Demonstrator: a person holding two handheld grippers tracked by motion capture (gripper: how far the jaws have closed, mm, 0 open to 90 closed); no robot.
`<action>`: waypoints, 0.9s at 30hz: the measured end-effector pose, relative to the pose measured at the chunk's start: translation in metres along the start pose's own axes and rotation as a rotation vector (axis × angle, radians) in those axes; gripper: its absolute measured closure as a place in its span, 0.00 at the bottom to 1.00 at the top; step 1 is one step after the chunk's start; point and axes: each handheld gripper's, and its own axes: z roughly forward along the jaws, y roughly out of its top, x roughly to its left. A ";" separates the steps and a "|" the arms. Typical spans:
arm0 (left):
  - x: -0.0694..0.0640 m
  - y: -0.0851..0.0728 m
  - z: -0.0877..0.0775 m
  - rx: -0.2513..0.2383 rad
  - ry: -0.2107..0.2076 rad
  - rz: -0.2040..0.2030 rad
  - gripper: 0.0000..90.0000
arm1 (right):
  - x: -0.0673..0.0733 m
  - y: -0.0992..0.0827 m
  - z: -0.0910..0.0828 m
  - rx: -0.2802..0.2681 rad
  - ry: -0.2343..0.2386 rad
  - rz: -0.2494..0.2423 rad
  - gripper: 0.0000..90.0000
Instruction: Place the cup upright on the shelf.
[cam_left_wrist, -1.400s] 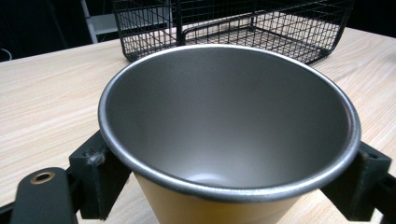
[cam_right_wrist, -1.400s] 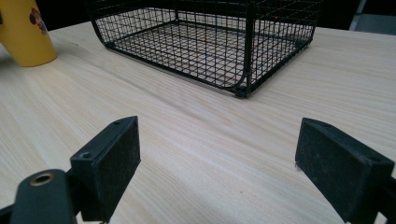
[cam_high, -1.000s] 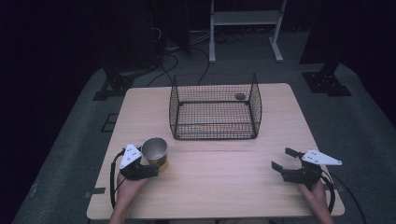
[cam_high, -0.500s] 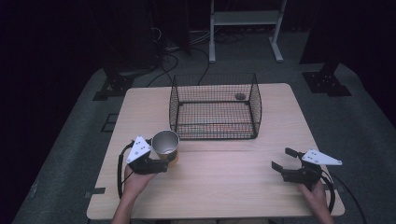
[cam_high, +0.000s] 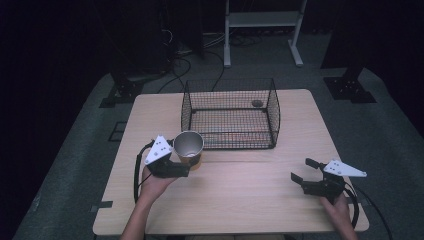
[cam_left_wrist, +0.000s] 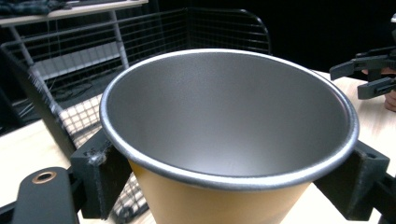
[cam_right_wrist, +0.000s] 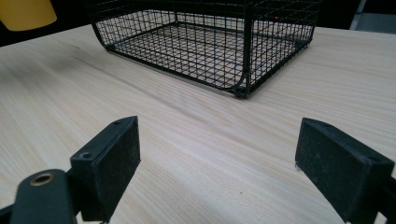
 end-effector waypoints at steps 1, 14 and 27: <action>0.000 0.005 0.003 -0.003 -0.013 0.003 0.16 | 0.000 0.000 0.000 -0.003 0.000 -0.004 0.14; 0.002 0.037 0.017 -0.019 -0.065 0.042 0.16 | -0.001 0.000 0.000 -0.005 0.005 0.003 0.14; 0.009 0.059 0.034 -0.024 -0.109 0.050 0.16 | -0.001 0.000 -0.001 -0.007 0.008 0.011 0.14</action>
